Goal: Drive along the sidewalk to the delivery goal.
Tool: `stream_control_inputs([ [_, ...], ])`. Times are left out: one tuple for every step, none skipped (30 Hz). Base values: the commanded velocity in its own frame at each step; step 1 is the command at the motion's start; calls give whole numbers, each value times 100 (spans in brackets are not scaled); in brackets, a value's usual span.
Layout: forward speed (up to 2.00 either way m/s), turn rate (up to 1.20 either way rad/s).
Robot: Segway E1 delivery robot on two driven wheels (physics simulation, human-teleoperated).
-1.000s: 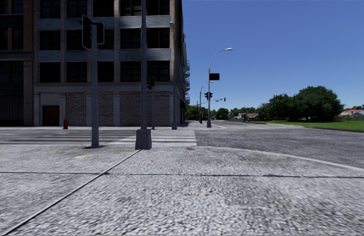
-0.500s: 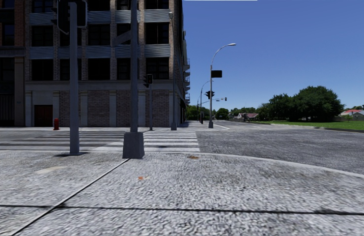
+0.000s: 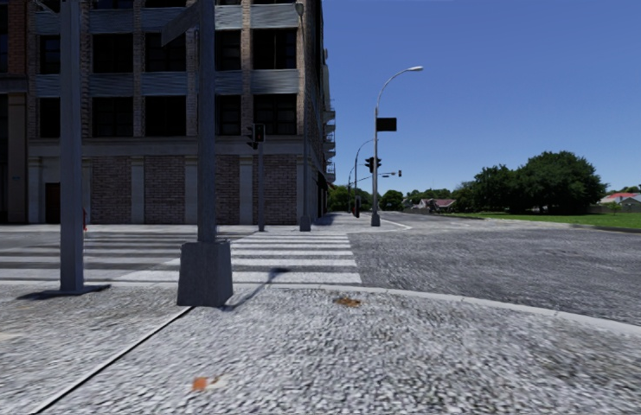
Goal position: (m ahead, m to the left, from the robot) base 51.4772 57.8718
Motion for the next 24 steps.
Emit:
stream_control_inputs([
  [200,0],
  [200,0],
  [200,0],
  [200,0],
  [200,0],
  [200,0],
  [200,0],
  [200,0],
  [200,0],
  [200,0],
  [200,0],
  [200,0],
  [200,0],
  [200,0],
  [200,0],
  [200,0],
  [200,0],
  [200,0],
  [200,0],
  [200,0],
  [200,0],
  [200,0],
  [200,0],
  [200,0],
])
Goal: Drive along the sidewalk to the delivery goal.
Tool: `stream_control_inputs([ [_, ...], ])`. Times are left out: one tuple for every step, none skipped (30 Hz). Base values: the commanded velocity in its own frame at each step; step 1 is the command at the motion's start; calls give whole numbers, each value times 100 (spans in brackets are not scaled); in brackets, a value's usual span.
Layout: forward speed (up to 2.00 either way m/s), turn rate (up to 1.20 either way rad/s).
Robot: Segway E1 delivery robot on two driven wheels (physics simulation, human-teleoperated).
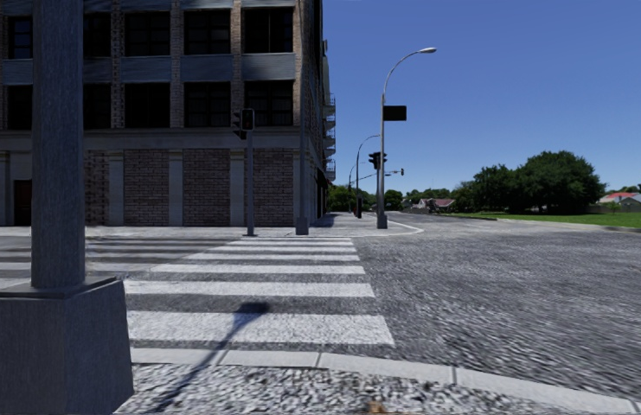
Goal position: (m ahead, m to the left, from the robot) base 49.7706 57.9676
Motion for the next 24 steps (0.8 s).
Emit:
stream_control_inputs([
  [200,0],
  [200,0],
  [200,0],
  [200,0],
  [200,0],
  [200,0],
  [198,0],
  [173,0],
  [154,0],
  [154,0],
  [147,0],
  [142,0],
  [140,0],
  [140,0],
  [139,0],
  [139,0],
  [139,0],
  [139,0],
  [139,-1],
  [139,-1],
  [139,-1],
  [161,-1],
  [161,-1],
  [161,-1],
])
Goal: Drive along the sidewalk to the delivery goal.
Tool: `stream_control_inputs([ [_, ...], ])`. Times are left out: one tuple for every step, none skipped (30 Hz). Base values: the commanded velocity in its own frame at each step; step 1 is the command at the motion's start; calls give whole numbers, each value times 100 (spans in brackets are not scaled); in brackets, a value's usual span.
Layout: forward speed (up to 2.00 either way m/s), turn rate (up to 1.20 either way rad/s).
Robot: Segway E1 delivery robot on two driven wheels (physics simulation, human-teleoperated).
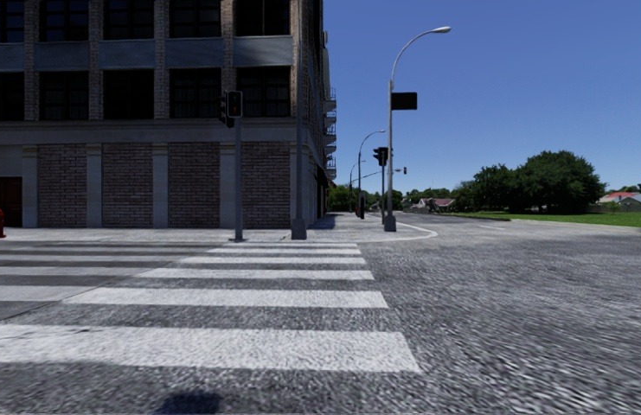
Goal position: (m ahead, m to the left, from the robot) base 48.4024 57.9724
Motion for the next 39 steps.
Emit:
stream_control_inputs([
  [161,-1],
  [161,-1],
  [161,-1],
  [161,-1],
  [161,-1],
  [161,-1],
  [161,-1],
  [161,-1],
  [161,-1],
  [161,-1],
  [161,-1],
  [161,-1],
  [161,-1],
  [161,-1],
  [161,-1],
  [161,-1],
  [161,-1],
  [161,-1],
  [161,-1],
  [161,-1],
  [161,-1],
  [161,-1],
  [161,-1],
  [161,-1],
  [161,-1],
  [161,-1],
  [161,-1],
  [161,-1],
  [161,-1],
  [161,-1],
  [161,-1],
  [161,-1],
  [161,-1],
  [161,-1],
  [161,-1],
  [161,-1],
  [200,-1],
  [200,-1],
  [200,-1],
])
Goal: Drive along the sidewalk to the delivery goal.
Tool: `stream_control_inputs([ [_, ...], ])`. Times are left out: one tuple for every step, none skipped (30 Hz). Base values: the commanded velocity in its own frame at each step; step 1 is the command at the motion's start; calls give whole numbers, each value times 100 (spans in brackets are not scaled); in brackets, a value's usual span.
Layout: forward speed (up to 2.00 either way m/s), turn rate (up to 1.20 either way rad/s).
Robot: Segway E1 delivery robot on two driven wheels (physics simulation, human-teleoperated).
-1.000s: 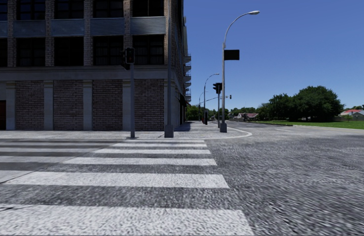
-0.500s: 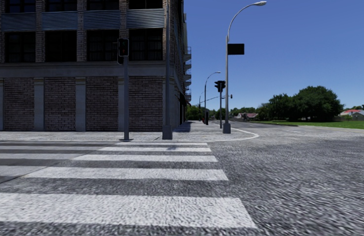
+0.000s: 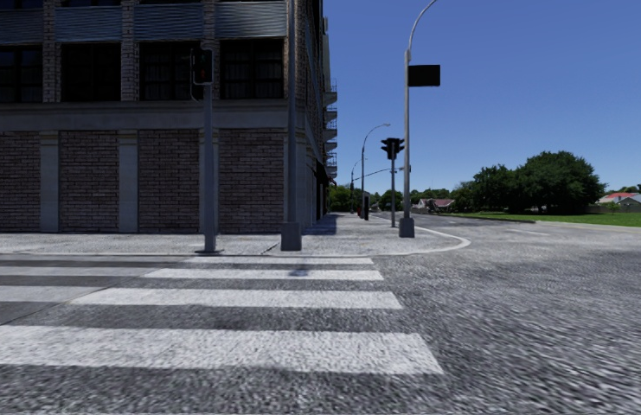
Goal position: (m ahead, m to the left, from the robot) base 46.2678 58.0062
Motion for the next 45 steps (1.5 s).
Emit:
stream_control_inputs([
  [200,-1],
  [200,-2],
  [200,-10],
  [200,-20],
  [200,-20],
  [200,-22],
  [200,-23],
  [200,-23],
  [200,-23],
  [200,-23],
  [200,-23],
  [200,-23],
  [200,-23],
  [200,-23],
  [200,-23],
  [200,-23],
  [200,-23],
  [200,-23],
  [200,-23],
  [200,-23],
  [200,-23],
  [200,-23],
  [200,-23],
  [200,-21],
  [200,-9],
  [200,-9],
  [200,-2],
  [200,0],
  [200,0],
  [200,0],
  [200,0],
  [200,0],
  [200,0],
  [200,0],
  [200,0],
  [200,0],
  [200,0],
  [200,0],
  [200,0],
  [200,0],
  [200,0],
  [200,0],
  [200,0],
  [200,0],
  [200,0],
])
